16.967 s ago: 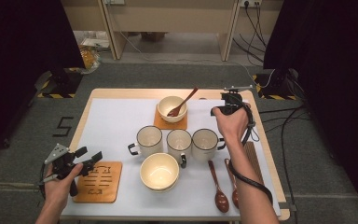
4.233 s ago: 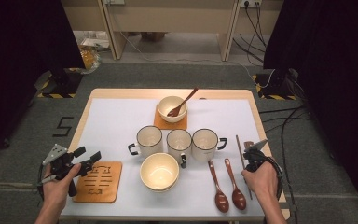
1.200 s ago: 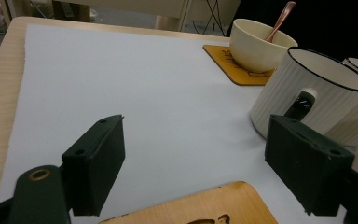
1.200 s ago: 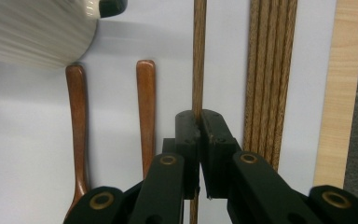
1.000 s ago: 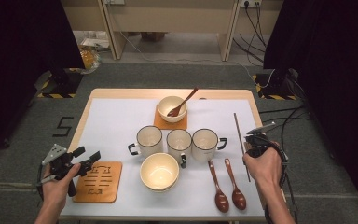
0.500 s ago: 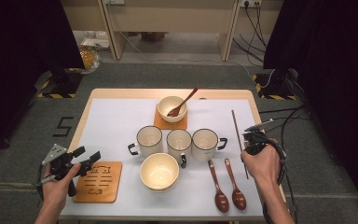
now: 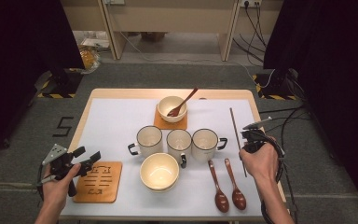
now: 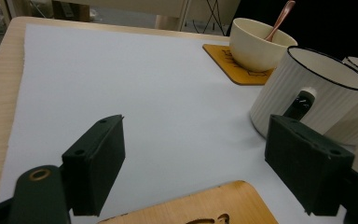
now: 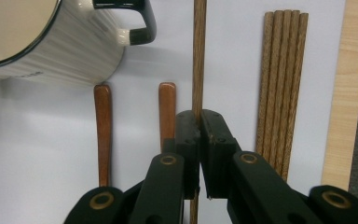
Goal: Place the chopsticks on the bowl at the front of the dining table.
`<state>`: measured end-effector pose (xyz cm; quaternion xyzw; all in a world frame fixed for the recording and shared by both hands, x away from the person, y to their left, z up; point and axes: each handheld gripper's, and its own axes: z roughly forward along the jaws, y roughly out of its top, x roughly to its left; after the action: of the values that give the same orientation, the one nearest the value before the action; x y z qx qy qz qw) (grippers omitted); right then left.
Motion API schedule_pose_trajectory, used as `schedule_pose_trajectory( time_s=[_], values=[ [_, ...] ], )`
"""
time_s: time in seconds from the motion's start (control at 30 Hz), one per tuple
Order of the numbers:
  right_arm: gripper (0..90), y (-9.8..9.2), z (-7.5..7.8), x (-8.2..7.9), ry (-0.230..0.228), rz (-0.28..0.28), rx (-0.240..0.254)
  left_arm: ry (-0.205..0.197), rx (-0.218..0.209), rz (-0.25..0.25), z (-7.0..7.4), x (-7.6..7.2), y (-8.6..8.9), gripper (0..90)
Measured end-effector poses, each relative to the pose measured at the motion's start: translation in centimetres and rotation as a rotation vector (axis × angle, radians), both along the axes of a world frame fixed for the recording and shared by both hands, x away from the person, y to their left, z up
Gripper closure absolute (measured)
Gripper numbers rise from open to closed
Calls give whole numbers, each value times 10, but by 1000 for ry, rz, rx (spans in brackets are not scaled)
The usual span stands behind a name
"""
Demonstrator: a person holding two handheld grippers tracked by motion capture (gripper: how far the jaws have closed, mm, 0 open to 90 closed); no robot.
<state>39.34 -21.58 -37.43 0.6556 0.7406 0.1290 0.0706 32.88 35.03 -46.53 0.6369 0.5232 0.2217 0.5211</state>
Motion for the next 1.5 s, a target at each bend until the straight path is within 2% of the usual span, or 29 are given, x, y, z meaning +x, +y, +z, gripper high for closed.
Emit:
schedule_pose_trajectory(
  time_s=[1.5],
  values=[
    [860, 21, 18, 14, -33, 39, -6, 3, -3, 1, 0, 0, 0, 195]
  ],
)
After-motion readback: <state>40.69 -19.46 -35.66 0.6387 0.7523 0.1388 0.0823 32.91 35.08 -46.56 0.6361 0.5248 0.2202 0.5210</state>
